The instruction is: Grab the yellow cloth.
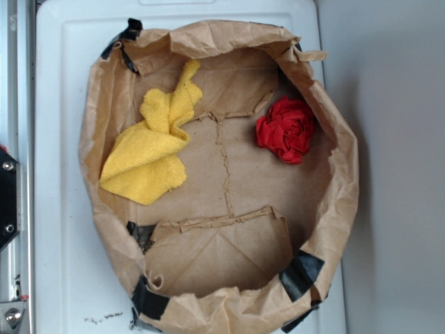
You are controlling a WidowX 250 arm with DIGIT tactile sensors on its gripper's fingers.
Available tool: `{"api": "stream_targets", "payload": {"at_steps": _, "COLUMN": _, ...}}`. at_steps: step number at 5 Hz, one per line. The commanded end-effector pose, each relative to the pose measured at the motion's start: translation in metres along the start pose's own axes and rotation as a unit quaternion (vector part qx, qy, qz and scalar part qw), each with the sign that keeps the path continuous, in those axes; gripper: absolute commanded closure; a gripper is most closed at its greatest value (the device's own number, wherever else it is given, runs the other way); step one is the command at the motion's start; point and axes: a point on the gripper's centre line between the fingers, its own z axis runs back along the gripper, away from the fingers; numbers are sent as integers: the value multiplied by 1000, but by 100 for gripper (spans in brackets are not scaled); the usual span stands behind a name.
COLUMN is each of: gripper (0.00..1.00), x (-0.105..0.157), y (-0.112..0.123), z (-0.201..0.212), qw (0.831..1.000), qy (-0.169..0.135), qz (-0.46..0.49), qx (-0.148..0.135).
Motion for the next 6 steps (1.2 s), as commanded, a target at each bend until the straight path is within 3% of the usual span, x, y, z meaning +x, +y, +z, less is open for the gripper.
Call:
{"api": "stream_targets", "payload": {"at_steps": 1, "gripper": 0, "x": 2, "y": -2, "z": 3, "qw": 1000, "qy": -5, "qz": -1, "qx": -1}}
{"api": "stream_targets", "payload": {"at_steps": 2, "gripper": 0, "x": 31, "y": 15, "z": -10, "qw": 999, "qy": -16, "qz": 26, "qx": 14}}
{"api": "stream_targets", "payload": {"at_steps": 3, "gripper": 0, "x": 62, "y": 32, "z": -26, "qw": 1000, "qy": -15, "qz": 10, "qx": 19}}
{"api": "stream_targets", "payload": {"at_steps": 4, "gripper": 0, "x": 77, "y": 43, "z": -39, "qw": 999, "qy": -22, "qz": -36, "qx": 26}}
{"api": "stream_targets", "payload": {"at_steps": 5, "gripper": 0, "x": 92, "y": 52, "z": -58, "qw": 997, "qy": -9, "qz": -65, "qx": 39}}
{"api": "stream_targets", "payload": {"at_steps": 6, "gripper": 0, "x": 110, "y": 58, "z": -85, "qw": 997, "qy": 29, "qz": -55, "qx": 54}}
